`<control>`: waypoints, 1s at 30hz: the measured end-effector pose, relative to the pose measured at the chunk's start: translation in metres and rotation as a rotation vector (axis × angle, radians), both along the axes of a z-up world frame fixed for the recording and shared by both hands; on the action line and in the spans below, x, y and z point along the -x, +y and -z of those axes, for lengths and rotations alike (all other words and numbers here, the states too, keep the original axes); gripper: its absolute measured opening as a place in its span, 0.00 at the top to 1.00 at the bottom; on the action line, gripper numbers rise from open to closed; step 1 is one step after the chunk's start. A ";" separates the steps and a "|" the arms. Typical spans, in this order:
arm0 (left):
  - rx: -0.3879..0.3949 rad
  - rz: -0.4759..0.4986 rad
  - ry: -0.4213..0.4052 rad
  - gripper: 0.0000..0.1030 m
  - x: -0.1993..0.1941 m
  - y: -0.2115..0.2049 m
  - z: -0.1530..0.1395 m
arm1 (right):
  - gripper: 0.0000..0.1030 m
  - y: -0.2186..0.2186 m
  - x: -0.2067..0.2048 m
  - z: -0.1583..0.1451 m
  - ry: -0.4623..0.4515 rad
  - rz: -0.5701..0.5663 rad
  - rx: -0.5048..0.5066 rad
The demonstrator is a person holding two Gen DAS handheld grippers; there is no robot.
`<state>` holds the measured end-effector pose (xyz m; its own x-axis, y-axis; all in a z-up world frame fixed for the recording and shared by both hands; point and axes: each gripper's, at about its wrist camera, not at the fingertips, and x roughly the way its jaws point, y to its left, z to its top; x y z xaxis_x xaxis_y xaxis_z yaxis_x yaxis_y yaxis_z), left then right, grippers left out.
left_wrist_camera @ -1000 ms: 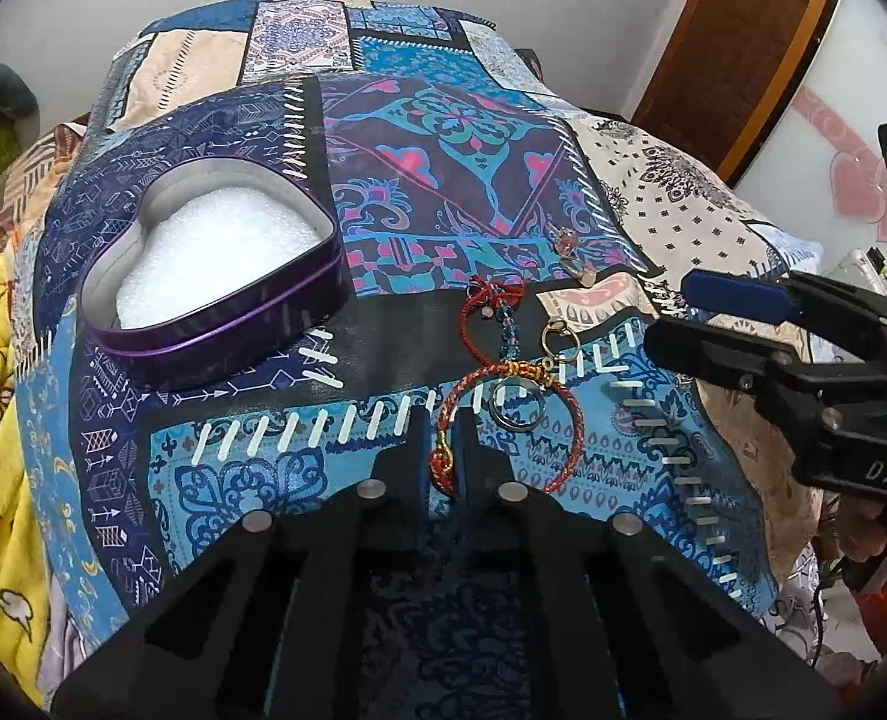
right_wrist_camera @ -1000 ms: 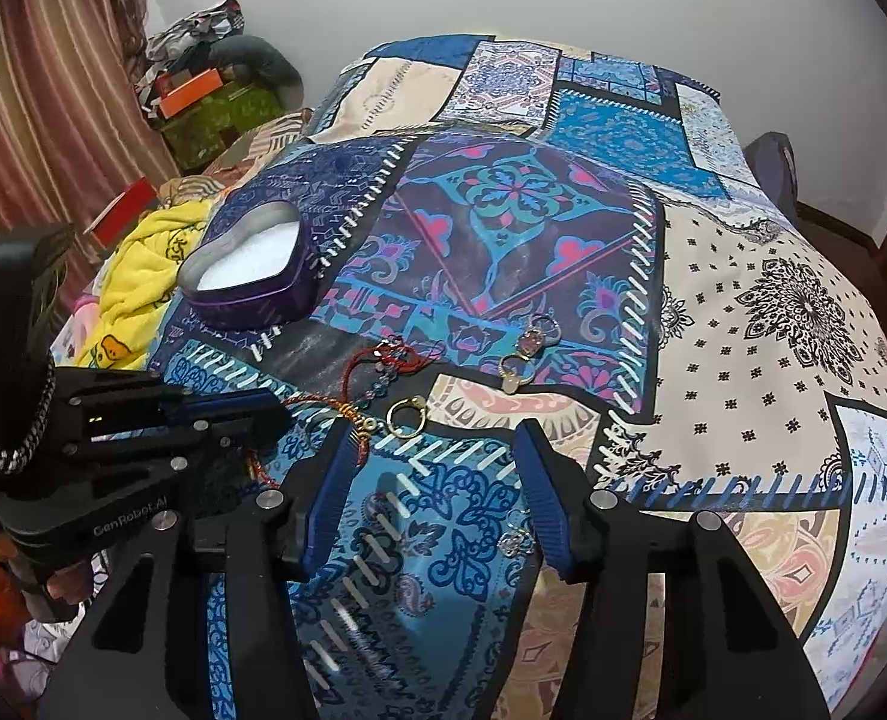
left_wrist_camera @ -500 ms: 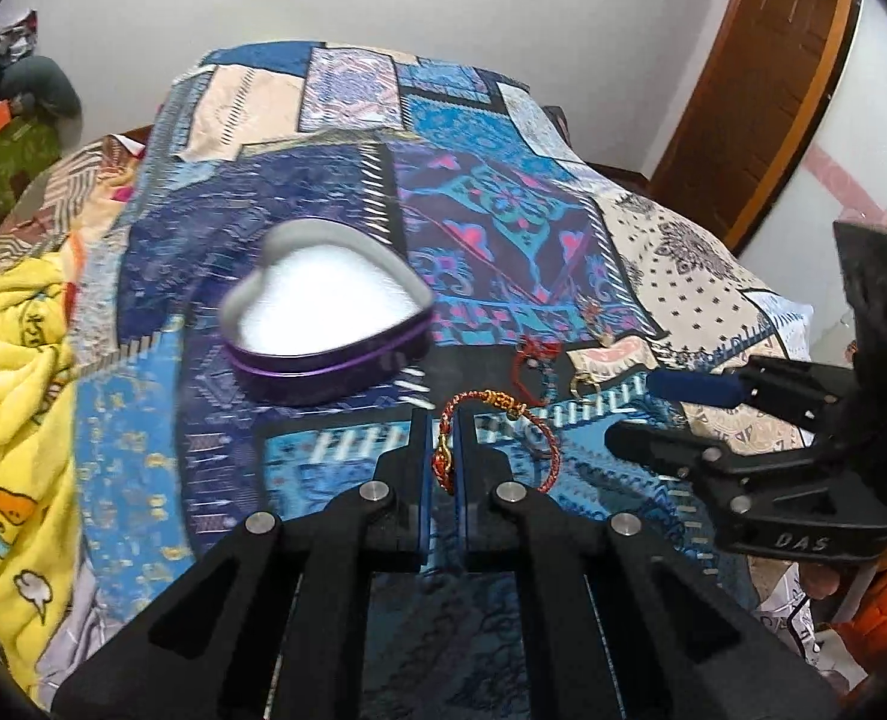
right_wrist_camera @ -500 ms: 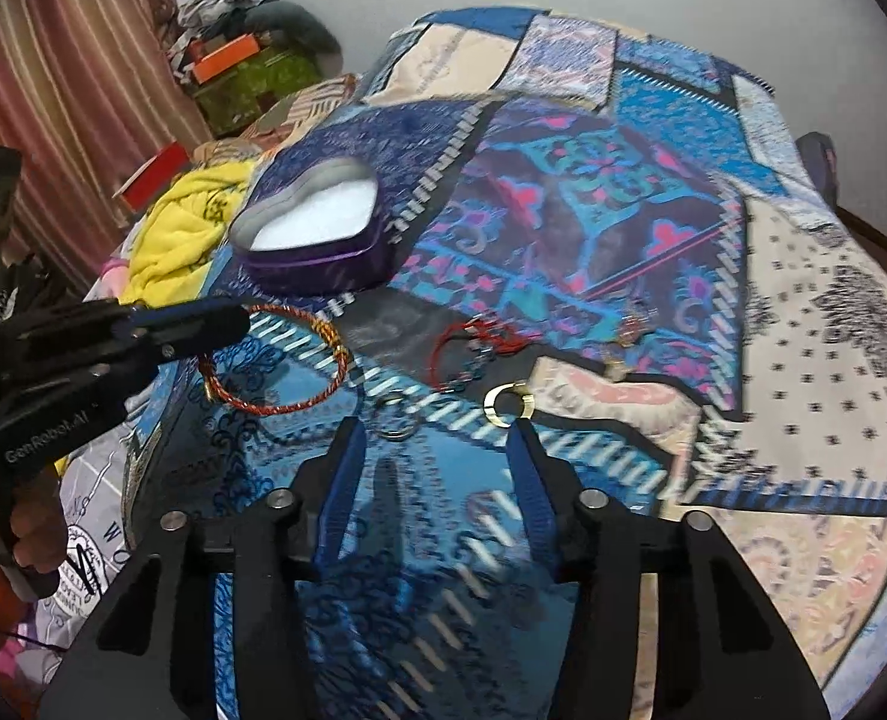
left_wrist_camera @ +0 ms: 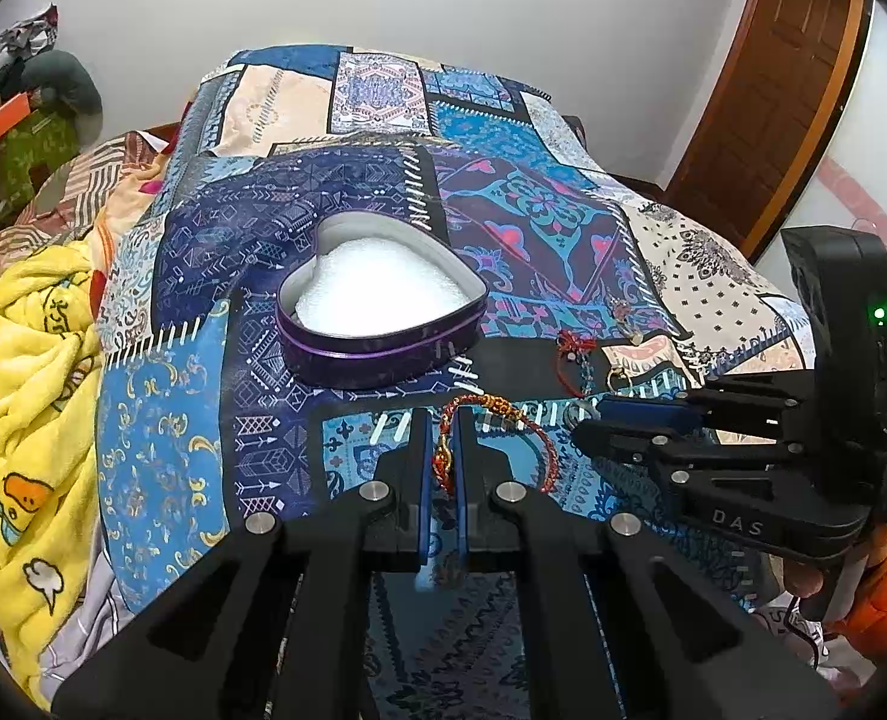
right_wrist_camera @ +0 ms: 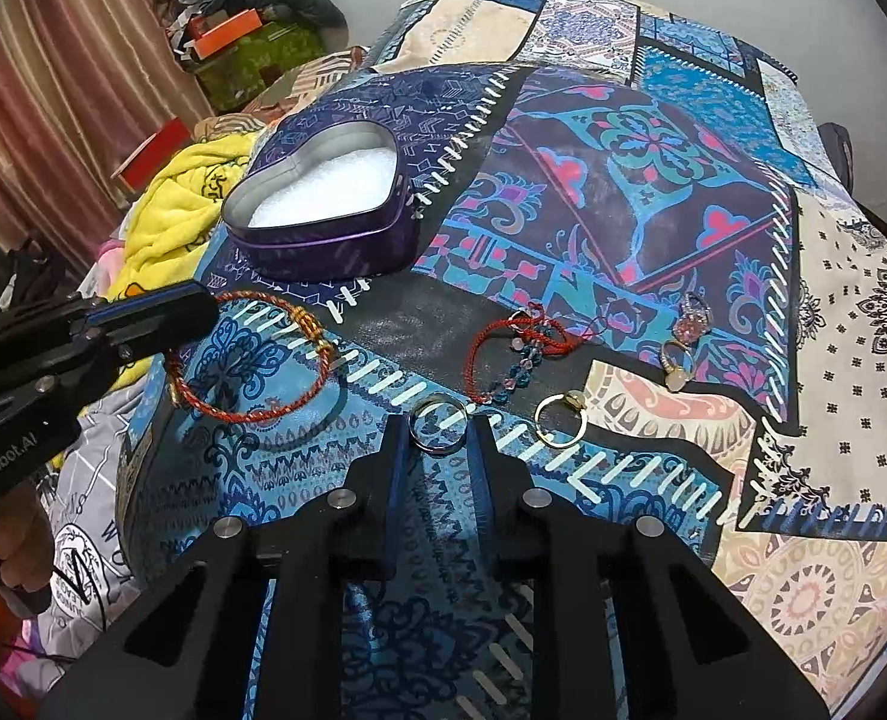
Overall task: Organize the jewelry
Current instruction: 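Carry the bracelet to the heart tin with the left tool while the right tool grasps a silver ring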
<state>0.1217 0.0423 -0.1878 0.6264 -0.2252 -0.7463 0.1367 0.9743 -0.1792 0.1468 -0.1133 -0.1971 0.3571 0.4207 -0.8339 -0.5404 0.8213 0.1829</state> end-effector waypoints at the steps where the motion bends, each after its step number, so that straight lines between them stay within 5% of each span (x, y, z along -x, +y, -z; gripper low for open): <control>1: 0.001 0.000 -0.006 0.96 0.000 0.000 -0.002 | 0.83 -0.001 0.000 -0.001 -0.001 0.003 -0.001; 30: -0.049 -0.096 -0.271 0.96 -0.006 0.024 -0.080 | 0.83 0.017 -0.012 -0.089 -0.228 0.038 -0.152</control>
